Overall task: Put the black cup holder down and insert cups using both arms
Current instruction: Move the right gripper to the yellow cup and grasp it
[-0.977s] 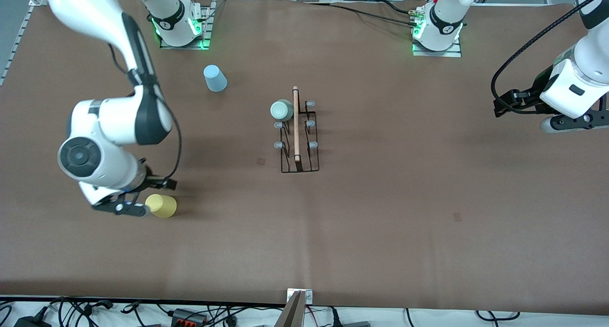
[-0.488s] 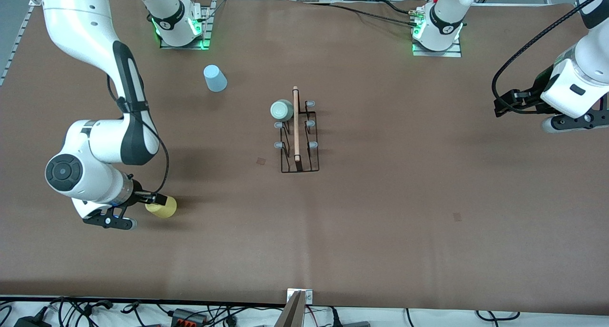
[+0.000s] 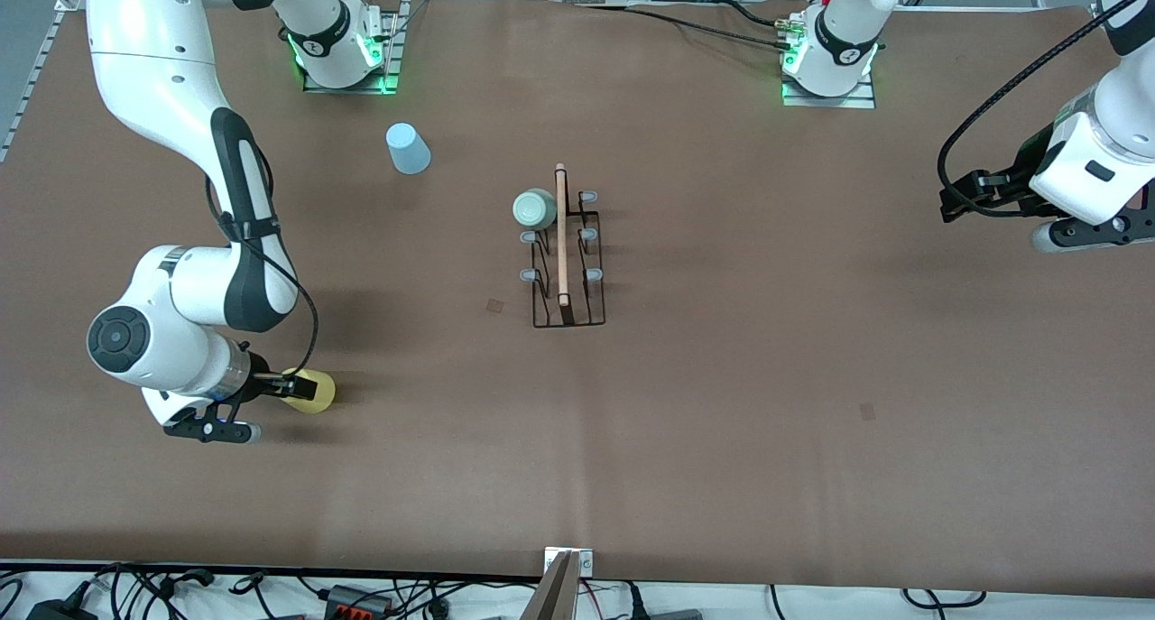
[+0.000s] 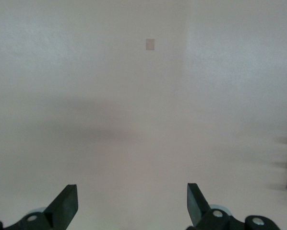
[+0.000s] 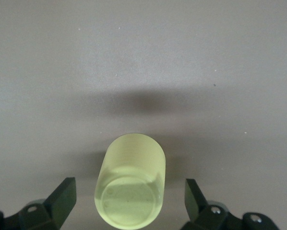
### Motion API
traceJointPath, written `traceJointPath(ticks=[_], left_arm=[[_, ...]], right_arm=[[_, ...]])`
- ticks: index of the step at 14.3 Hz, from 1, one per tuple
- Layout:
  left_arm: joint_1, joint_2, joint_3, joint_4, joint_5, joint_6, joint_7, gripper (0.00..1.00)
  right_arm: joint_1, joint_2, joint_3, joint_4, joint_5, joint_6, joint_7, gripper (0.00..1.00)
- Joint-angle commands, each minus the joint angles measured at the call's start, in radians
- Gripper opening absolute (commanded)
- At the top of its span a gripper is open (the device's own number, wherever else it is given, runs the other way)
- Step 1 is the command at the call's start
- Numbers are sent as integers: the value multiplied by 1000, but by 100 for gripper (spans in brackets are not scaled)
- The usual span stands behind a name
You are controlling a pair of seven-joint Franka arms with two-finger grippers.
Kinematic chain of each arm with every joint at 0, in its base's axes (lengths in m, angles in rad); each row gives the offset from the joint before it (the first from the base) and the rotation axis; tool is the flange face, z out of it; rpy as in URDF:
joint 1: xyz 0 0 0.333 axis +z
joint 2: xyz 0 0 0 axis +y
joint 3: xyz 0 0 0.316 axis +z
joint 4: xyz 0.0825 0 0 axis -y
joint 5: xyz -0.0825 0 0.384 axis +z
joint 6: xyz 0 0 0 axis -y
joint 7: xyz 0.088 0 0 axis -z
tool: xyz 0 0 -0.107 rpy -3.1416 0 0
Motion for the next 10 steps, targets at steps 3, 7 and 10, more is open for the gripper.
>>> traceJointPath(ticks=[3, 7, 10], left_arm=[[1, -23, 6, -24, -13, 2, -1, 100], [3, -23, 8, -24, -14, 1, 2, 100], [3, -23, 8, -24, -14, 2, 4, 100]], right_arm=[[-6, 34, 8, 16, 25, 7, -45, 100], [-8, 41, 8, 16, 26, -2, -59, 84], [-5, 31, 8, 16, 25, -23, -62, 33]])
